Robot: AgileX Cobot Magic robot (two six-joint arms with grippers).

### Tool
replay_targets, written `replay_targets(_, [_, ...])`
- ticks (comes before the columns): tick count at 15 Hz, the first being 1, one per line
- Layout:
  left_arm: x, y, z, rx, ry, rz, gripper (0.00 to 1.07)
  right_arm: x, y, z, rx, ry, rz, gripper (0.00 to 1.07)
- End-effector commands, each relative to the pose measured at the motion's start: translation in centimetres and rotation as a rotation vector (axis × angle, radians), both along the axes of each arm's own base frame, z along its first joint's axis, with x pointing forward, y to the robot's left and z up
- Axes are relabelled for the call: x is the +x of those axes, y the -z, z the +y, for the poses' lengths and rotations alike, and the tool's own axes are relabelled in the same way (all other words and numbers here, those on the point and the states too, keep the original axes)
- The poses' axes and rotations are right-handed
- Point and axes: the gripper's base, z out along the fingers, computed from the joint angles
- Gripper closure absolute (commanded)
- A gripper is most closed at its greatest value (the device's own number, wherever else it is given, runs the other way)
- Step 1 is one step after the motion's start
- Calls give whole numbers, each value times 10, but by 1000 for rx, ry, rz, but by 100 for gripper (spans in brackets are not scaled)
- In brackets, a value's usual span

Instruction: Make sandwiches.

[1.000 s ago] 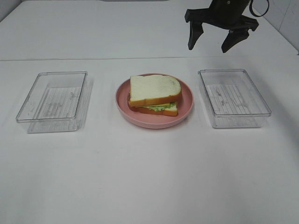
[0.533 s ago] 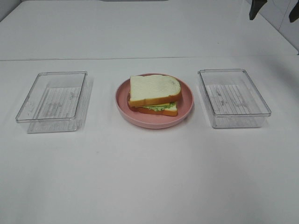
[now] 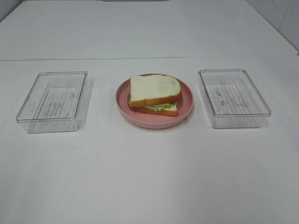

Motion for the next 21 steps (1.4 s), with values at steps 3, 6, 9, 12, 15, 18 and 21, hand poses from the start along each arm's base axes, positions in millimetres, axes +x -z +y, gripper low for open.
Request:
replay_targets(3, [-3, 0, -1, -8, 13, -31, 6, -116, 13, -5, -11, -24, -172, 20])
replay_targets(6, [-3, 0, -1, -8, 13, -31, 6, -192, 46, -7, -14, -29, -310, 20])
replay_targets(9, [-3, 0, -1, -8, 13, -31, 6, -224, 73, -9, -14, -28, -392, 20])
replay_targets(12, [-3, 0, -1, -8, 13, -31, 6, -247, 103, -9, -11, -32, -443, 20])
replay_targets(15, [-3, 0, -1, -8, 13, -31, 6, -258, 113, -9, -2, -36, -508, 20])
replay_targets(18, [-2, 0, -1, -8, 13, -27, 6, -254, 114, -8, 1, -38, -525, 20])
replay_targets(21, [-2, 0, -1, -14, 7, -24, 6, -253, 117, -6, 12, -57, -517, 20])
